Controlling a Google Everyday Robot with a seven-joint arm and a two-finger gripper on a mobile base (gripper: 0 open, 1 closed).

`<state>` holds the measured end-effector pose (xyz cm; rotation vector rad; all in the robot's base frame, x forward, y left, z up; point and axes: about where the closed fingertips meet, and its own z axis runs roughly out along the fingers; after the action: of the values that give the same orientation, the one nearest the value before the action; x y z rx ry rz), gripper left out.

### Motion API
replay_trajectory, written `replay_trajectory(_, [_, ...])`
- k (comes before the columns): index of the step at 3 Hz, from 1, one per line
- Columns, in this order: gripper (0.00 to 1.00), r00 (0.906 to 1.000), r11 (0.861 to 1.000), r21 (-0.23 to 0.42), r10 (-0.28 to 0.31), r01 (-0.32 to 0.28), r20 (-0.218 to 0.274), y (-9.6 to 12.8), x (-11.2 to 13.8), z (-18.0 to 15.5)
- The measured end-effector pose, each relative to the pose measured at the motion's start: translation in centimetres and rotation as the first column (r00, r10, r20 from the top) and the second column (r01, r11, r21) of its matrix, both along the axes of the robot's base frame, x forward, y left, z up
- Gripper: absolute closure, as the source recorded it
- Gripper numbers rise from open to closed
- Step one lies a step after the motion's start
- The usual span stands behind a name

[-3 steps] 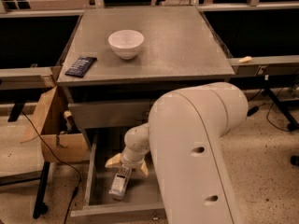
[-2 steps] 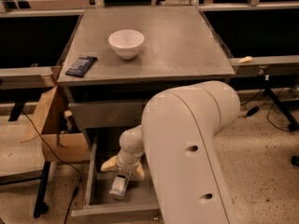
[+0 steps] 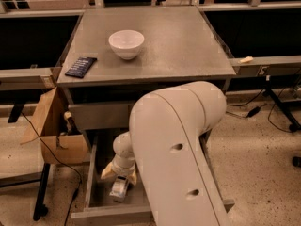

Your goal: Pick blue plastic bottle from middle drawer and place on counter

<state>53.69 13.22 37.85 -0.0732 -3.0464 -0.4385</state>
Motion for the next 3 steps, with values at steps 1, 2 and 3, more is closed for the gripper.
replay_trajectory(1, [0.42, 0.9998, 1.000, -0.003, 0.006, -0.006, -0.017, 0.45, -0.24, -0.71])
replay_trajectory(2, [0.65, 0.9996, 1.000, -0.006, 0.000, 0.000, -0.027, 0.47, -0.26, -1.08])
replay_trajectory(3, [0.87, 0.9991, 1.000, -0.020, -0.014, 0.013, -0.040, 0.35, -0.22, -1.51])
